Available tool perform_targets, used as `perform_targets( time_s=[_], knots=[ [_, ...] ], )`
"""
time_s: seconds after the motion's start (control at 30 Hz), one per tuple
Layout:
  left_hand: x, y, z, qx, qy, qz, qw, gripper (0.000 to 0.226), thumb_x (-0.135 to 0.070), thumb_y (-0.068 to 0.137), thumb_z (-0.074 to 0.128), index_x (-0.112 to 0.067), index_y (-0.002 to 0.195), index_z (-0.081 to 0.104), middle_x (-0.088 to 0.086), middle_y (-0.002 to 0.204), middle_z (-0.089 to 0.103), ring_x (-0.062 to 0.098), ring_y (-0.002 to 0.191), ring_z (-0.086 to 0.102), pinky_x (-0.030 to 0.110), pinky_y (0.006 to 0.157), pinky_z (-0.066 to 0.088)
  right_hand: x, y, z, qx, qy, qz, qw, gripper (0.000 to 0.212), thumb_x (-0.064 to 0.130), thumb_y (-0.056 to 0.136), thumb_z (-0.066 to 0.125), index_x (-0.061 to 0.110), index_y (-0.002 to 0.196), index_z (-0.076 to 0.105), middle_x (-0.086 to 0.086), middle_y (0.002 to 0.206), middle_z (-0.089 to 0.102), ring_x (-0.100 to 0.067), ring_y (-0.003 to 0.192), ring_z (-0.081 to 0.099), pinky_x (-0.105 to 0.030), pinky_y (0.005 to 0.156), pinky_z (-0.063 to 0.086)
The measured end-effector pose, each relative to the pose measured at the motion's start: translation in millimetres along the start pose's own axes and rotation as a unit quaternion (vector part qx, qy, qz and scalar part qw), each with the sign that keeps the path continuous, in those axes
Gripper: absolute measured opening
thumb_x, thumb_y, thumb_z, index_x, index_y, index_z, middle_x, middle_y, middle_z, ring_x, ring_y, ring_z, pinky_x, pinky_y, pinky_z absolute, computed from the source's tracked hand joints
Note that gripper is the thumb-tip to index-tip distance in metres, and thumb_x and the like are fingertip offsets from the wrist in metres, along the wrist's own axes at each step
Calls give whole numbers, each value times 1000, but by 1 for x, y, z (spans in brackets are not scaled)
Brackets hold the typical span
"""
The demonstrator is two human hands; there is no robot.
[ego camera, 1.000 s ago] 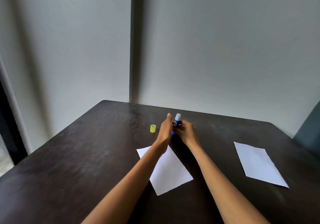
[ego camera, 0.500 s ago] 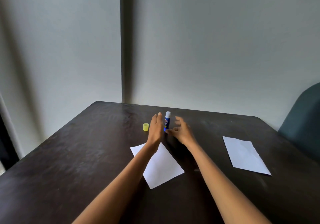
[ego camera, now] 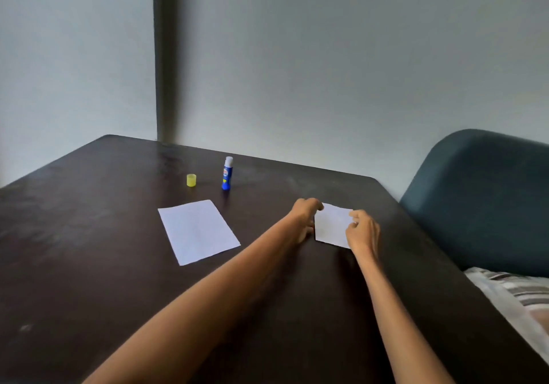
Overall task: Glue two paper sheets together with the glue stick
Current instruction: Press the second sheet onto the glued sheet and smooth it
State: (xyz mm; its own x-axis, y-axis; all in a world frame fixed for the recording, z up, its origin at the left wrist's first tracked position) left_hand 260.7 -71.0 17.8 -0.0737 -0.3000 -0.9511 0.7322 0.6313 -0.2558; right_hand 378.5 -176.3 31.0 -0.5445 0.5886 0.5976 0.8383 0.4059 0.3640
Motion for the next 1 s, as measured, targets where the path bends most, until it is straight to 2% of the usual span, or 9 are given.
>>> perform_targets(
  time_s=[0.07, 0.2, 0.33, 0.43, 0.5, 0.6, 0.7, 0.83, 1.0],
  knots=[
    [5, 7, 13, -6, 1, -30, 1000, 50, -10, 90, 45, -3, 138, 31, 18, 119, 43, 32, 104, 50, 38, 86, 44, -3, -2, 2, -1, -17, -10, 1000, 35, 1, 85, 44, 12, 115, 59, -16, 118, 64, -37, 110, 57, -40, 85, 45],
    [4, 20, 20, -31, -20, -33, 999, 47, -5, 89, 48, -1, 133, 31, 22, 133, 42, 33, 102, 54, 38, 80, 48, -6, -1, 6, -1, -10, -13, 1000, 31, 1, 86, 45, 11, 110, 61, -15, 115, 65, -36, 108, 57, -39, 83, 45],
    [7, 29, 20, -39, 74, -13, 996, 31, -3, 86, 57, -2, 115, 45, 19, 112, 55, 27, 92, 54, 29, 55, 44, -6, 1, 10, 14, 9, -15, 1000, 34, 0, 85, 44, 12, 113, 60, -13, 117, 65, -34, 110, 56, -38, 87, 45],
    [7, 29, 6, -75, 139, 30, 987, 12, -1, 82, 55, -4, 91, 61, 14, 93, 59, 26, 84, 54, 31, 59, 46, -4, -1, 9, 15, 42, -22, 999, 35, -2, 84, 46, 10, 114, 59, -14, 119, 62, -34, 111, 55, -36, 86, 44],
    [5, 22, -6, -82, 135, 50, 986, 12, 1, 80, 51, -5, 81, 61, 10, 82, 57, 26, 81, 52, 30, 65, 42, 0, -4, 2, -12, 88, -26, 996, 35, -1, 83, 51, 8, 117, 57, -16, 122, 57, -34, 111, 54, -37, 88, 43],
    [-2, 7, -32, -83, 100, 66, 989, 18, 6, 80, 49, -2, 89, 63, 18, 97, 63, 34, 96, 60, 40, 81, 50, 8, -10, -3, -27, 221, 1, 975, 44, 4, 85, 57, 6, 128, 47, -15, 128, 53, -29, 111, 54, -39, 94, 45],
    [-10, -13, -66, -72, 73, 79, 992, 18, 5, 84, 52, -2, 98, 61, 19, 105, 63, 36, 103, 61, 46, 93, 50, 26, -21, 11, 38, 355, 42, 933, 47, 9, 87, 59, 11, 132, 43, -10, 119, 59, -18, 95, 56, -33, 87, 45],
    [-16, -43, -122, -80, 60, 93, 991, 17, 3, 87, 52, -3, 101, 59, 16, 100, 59, 30, 94, 57, 42, 88, 48, 79, -45, 38, 130, 410, 15, 903, 35, 7, 88, 57, 12, 123, 54, -9, 93, 64, -16, 80, 56, -28, 67, 46],
    [-26, -73, -190, -95, -47, 130, 986, 20, -3, 90, 57, 0, 110, 55, 16, 94, 61, 27, 78, 61, 32, 66, 56, 139, -67, 63, 188, 393, -29, 899, 25, 5, 90, 52, 11, 113, 60, -8, 105, 66, -15, 92, 60, -24, 73, 47]
  ],
)
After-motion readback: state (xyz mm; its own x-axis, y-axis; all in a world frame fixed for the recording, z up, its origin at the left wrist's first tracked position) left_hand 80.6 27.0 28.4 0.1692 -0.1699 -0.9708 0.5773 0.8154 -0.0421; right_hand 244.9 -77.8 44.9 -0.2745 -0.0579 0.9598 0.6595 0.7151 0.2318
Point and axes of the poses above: each hand's wrist, its own y-axis towards the middle knuckle, its own z-axis out of the palm, x = y × z, the point moved 8 cm from there along y, towards the middle knuckle
